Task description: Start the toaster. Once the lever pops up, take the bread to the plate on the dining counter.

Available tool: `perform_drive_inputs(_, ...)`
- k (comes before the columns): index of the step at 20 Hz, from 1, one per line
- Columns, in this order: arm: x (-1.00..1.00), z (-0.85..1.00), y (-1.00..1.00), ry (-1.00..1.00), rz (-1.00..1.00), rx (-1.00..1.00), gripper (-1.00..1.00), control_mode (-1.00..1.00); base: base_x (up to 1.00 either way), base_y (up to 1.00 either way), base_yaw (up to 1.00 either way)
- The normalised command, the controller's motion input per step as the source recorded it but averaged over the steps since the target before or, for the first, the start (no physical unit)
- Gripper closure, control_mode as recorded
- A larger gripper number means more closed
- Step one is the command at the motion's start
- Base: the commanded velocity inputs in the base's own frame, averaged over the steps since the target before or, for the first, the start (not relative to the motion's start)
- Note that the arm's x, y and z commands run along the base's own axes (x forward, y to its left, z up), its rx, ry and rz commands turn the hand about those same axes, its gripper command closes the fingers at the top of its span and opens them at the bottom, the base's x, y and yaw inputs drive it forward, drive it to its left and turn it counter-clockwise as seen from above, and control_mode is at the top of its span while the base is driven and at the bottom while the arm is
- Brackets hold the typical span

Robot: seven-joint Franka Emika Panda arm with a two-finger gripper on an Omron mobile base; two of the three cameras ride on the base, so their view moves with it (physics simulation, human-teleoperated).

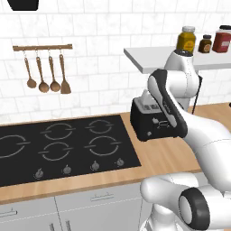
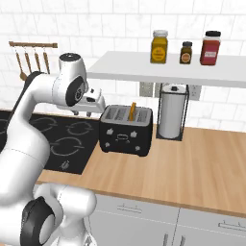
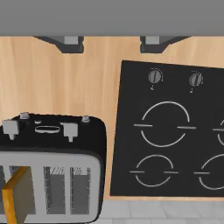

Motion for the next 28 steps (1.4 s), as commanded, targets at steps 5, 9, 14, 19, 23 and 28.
perform_drive_inputs(5,-0.06,-0.02,-0.17,-0.05,0.00,0.00,-1.00,-1.00,0.00,0.00,0.00)
perform_drive_inputs(9,0.00,-0.26,-0.81,-0.02,0.00,0.02,-1.00,-1.00,0.00,0.00,0.00)
perform_drive_inputs(14,0.00,-0.45,-0.89,-0.06,0.00,0.01,-1.00,-1.00,0.00,0.00,0.00)
perform_drive_inputs(19,0.00,-0.18,-0.55,-0.11,0.00,0.00,-1.00,-1.00,0.00,0.00,0.00)
perform_drive_inputs(23,0.04,-0.09,-0.38,-0.10,0.00,0.00,-1.00,-1.00,0.00,0.00,0.00)
perform_drive_inputs(28,0.22,-0.25,-0.33,-0.09,-0.02,0.00,-1.00,-1.00,0.00,0.00,0.00)
